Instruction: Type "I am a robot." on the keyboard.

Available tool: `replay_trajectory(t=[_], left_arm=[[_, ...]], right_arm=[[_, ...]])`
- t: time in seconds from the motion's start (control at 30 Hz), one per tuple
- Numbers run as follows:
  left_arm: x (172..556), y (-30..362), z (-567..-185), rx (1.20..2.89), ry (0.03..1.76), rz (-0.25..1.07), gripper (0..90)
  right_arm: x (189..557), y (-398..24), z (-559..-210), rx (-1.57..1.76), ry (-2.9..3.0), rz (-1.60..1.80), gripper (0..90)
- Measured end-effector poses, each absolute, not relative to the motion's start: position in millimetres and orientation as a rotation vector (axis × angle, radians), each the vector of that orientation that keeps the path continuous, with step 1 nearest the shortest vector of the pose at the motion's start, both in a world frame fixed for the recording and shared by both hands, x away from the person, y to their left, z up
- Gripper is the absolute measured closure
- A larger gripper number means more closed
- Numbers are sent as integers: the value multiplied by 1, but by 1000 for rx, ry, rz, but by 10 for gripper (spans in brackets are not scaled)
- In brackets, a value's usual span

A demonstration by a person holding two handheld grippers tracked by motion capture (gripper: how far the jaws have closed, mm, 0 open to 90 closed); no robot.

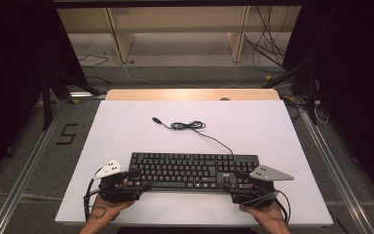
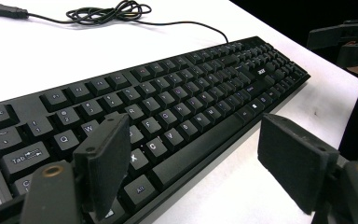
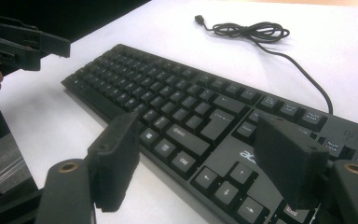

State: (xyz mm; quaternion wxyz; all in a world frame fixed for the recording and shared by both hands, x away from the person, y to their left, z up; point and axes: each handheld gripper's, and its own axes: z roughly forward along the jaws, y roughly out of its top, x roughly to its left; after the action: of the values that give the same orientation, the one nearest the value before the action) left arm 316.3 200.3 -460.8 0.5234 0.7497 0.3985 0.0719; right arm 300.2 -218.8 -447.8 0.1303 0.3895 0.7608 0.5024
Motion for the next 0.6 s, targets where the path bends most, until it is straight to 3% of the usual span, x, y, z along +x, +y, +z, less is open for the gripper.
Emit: replay_trajectory(t=[0.6], left_arm=[[317, 201, -461, 1794, 957, 174, 252]], right_arm=[[302, -211, -448, 1121, 2223, 1464, 323]])
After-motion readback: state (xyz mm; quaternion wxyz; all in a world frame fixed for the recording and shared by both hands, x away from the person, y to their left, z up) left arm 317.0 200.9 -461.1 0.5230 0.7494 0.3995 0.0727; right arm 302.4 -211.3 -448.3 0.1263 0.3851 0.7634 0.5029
